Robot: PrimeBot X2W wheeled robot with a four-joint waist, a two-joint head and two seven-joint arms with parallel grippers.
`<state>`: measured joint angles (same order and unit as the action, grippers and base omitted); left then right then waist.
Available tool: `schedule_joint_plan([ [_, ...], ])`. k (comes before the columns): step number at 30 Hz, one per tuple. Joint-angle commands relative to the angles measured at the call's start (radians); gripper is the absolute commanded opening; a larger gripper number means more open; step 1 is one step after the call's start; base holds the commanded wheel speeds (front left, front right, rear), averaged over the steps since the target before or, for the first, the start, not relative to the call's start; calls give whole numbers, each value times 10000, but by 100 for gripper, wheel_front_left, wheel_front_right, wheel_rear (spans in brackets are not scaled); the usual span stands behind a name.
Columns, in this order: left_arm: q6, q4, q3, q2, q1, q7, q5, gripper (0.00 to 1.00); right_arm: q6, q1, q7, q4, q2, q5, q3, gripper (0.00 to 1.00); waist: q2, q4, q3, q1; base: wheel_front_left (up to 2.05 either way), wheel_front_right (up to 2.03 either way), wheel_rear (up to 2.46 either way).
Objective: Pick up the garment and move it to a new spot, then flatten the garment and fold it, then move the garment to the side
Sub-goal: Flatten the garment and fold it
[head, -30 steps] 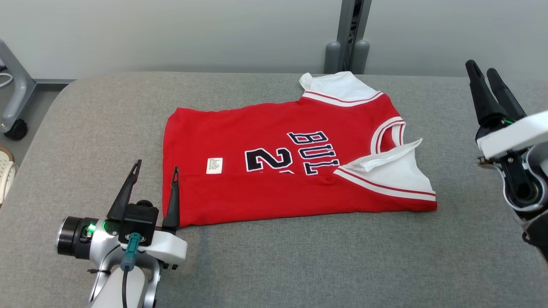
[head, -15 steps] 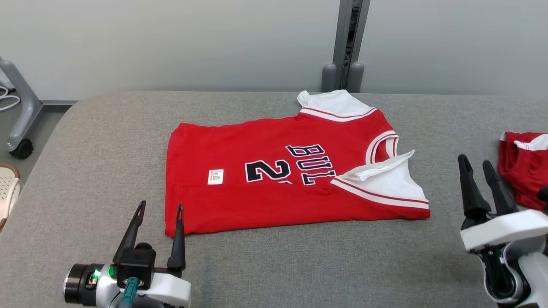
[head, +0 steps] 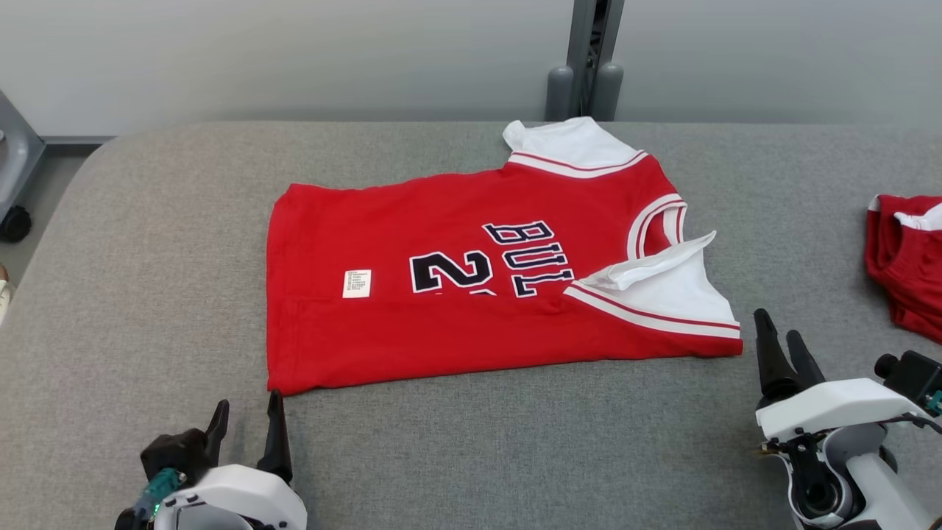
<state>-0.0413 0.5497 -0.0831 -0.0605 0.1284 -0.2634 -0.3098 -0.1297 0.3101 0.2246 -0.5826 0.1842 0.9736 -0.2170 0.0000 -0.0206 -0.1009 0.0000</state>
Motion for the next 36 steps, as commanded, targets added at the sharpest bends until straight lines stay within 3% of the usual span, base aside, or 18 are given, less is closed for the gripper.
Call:
schedule_joint_plan([
  [1, 316, 350, 208, 6, 362, -14, -488, 100, -23, 207, -114, -198, -60, 316, -32, 100, 0, 54, -169, 0, 0, 0, 0],
  [4, 776, 1117, 355, 60, 757, -14, -1279, 100, -23, 395, -269, -490, -139, 799, -82, 100, 0, 75, -330, 0, 0, 0, 0],
  [9, 1417, 2386, -367, 64, 1628, -14, -2771, 100, -22, 700, -492, -827, -116, 1389, -429, 100, 0, 79, -609, 0, 0, 0, 0],
  [28, 1738, 3123, -2226, 157, 2785, 35, -6269, 100, -25, 1630, -988, -1567, -151, 2697, -1397, 100, 0, -73, -1256, 0, 0, 0, 0],
  [29, 1741, 3108, -2326, 169, 2812, 43, -6395, 94, -26, 1665, -997, -1591, -165, 2781, -1413, 100, 0, -91, -1277, 0, 0, 0, 0],
  [32, 1743, 3070, -2549, 185, 2906, 51, -6615, 49, -28, 1766, -1023, -1654, -178, 2963, -1511, 100, 0, -143, -1324, 0, 0, 0, 0],
  [33, 1744, 3058, -2625, 189, 2922, 60, -6661, 42, -28, 1796, -1034, -1664, -185, 3034, -1555, 100, 0, -157, -1333, 0, 0, 0, 0],
  [35, 1744, 3014, -2773, 202, 2907, 65, -6823, 7, -40, 1836, -1049, -1663, -192, 3146, -1629, 100, 0, -177, -1349, 0, 0, 0, 0],
  [36, 1746, 2990, -2840, 205, 2909, 66, -6928, 0, -40, 1847, -1077, -1648, -198, 3199, -1669, 93, 0, -187, -1355, 0, 0, 0, 0],
])
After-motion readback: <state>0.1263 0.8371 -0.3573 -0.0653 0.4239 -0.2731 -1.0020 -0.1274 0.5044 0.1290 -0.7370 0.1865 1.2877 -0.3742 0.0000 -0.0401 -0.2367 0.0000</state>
